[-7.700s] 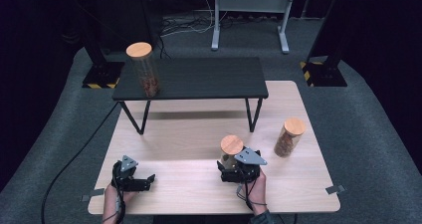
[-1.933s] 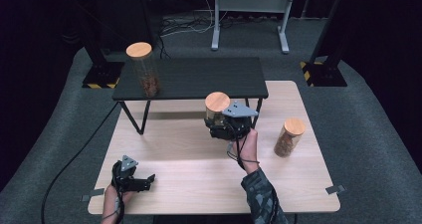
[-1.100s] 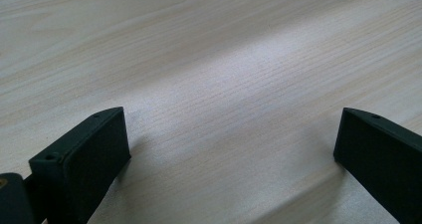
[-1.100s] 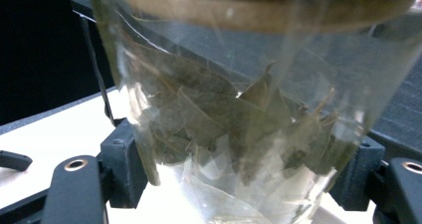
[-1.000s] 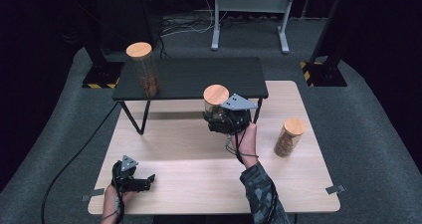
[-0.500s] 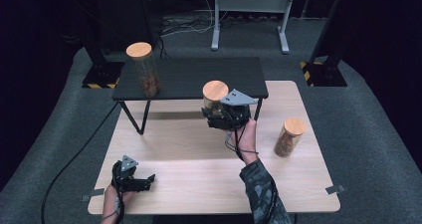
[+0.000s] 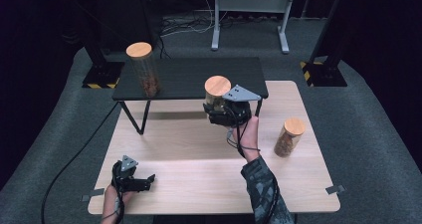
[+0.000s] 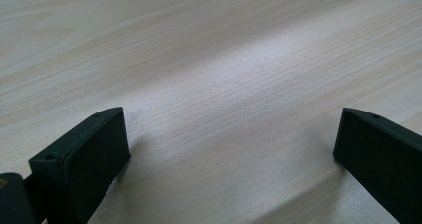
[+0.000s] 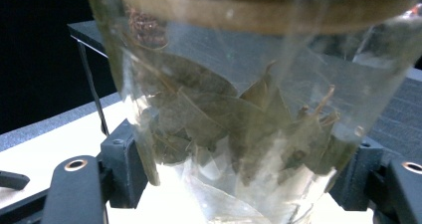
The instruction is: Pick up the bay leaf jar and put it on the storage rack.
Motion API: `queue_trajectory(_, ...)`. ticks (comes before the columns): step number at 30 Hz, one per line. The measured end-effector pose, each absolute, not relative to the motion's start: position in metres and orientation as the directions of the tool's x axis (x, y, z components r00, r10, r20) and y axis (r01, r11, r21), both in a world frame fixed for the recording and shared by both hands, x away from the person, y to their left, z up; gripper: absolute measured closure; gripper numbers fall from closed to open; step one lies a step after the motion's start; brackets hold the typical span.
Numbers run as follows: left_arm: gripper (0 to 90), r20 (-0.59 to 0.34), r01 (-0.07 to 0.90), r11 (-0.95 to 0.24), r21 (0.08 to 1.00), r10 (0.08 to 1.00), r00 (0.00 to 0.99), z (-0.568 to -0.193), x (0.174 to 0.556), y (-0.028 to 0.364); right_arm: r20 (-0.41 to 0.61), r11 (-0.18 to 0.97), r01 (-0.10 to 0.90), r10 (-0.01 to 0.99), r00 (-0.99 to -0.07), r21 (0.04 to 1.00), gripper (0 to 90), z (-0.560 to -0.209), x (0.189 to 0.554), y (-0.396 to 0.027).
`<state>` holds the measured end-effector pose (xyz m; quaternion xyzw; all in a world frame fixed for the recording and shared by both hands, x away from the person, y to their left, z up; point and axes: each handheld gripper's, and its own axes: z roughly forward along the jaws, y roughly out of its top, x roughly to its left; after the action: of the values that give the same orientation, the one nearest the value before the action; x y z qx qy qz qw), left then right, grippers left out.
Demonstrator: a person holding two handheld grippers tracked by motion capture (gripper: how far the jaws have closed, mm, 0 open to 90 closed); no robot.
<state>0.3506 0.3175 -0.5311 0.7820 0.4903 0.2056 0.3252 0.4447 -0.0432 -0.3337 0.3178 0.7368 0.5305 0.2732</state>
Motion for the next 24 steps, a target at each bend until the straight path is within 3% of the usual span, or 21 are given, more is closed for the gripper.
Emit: queue_trajectory(24,0.0,0.003,0.633,-0.308,0.71,0.901,0.435,-0.531,0.351,0.318,-0.089,0.241,0.152,0.758,-0.647,0.958,24.7,-0.305,0.449,-0.042)
